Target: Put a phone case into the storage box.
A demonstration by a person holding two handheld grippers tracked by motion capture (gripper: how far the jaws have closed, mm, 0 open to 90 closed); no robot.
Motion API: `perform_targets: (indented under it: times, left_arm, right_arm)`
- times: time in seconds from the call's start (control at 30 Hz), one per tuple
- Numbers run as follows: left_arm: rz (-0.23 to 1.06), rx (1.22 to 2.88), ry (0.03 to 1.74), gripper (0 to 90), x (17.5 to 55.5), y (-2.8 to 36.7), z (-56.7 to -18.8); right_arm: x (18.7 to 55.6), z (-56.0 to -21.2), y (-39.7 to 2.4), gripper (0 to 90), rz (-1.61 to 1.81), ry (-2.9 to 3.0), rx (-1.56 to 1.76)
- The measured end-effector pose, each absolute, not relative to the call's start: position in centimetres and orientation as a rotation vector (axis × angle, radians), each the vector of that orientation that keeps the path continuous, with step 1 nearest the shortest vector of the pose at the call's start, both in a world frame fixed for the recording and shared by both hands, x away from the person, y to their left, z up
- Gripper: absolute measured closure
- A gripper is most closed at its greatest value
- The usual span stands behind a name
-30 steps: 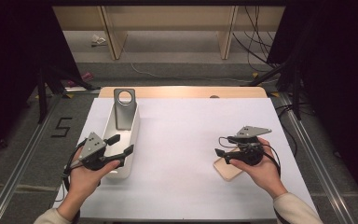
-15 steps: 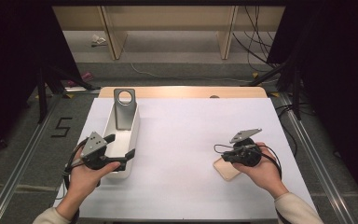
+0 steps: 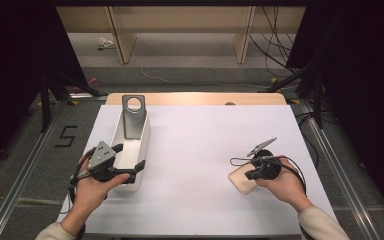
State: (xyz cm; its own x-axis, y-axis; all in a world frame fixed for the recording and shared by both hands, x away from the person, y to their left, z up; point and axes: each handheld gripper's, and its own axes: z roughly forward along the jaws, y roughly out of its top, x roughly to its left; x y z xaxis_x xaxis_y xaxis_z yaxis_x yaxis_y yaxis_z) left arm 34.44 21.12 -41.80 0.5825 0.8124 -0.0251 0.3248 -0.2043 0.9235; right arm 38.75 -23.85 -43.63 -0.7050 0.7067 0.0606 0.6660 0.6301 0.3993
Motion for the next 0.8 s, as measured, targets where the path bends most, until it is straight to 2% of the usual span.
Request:
perform_targets:
  times: [0.8]
  left_arm:
    - [0.588, 1.784, 0.93, 6.6, 34.45, 21.02, -41.89]
  right_arm:
    - [38.83, -44.82, -23.65, 90.0, 0.41, 2.844, 1.148]
